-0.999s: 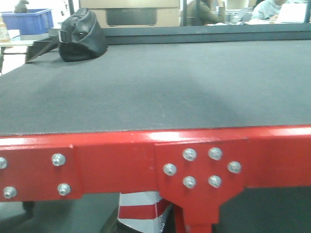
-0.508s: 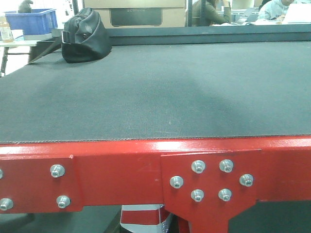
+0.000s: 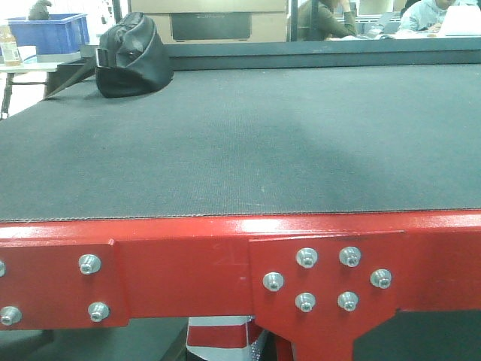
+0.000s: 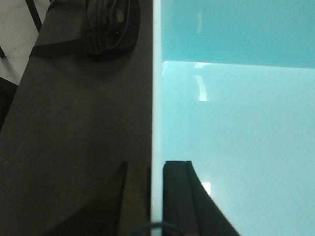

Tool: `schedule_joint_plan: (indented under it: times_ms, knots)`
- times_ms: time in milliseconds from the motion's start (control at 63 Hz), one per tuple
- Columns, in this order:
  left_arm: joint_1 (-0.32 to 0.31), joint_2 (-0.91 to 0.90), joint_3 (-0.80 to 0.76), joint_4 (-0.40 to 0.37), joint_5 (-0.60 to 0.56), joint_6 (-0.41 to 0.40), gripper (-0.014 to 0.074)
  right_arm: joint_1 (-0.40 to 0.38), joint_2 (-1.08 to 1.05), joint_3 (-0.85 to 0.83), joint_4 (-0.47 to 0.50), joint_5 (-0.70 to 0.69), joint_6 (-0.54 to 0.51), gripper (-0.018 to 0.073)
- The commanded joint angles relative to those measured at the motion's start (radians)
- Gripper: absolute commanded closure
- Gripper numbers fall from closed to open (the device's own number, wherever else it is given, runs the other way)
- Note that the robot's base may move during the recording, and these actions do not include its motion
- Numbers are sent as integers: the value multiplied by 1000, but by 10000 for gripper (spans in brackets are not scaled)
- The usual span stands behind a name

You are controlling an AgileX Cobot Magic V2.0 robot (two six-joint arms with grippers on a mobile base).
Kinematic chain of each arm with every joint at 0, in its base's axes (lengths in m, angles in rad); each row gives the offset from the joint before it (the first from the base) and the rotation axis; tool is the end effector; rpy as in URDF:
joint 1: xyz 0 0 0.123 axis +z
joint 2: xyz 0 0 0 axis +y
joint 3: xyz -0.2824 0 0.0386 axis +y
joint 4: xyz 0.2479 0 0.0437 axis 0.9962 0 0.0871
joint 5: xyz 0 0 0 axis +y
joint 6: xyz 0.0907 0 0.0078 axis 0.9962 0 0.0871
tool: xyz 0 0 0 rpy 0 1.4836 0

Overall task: Fetch blue bin and place on conveyor start
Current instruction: 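Carry the bin with both grippers out over the grey conveyor belt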

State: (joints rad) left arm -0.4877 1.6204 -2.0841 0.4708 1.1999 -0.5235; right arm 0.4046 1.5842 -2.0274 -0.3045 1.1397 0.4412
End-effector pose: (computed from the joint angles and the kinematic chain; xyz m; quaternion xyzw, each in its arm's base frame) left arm 0.3028 -0.1170 0.5058 -0.0365 0.8704 -0.0062 0.4909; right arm 0.3042 0.1033 0.5017 0.0236 0.8761 0.0495 0.4790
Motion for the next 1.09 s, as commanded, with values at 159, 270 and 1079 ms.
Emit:
schedule_joint_plan:
  times_ms: [159, 270, 1079]
  knots:
    - [-7, -9, -11, 8, -44, -1, 708, 8, -12, -10, 20, -48, -4, 722]
    - [-7, -9, -11, 8, -44, -1, 708, 8, -12, -10, 20, -57, -4, 722]
    - [7, 73, 31, -61, -98, -1, 708, 8, 72, -2, 22, -138, -4, 722]
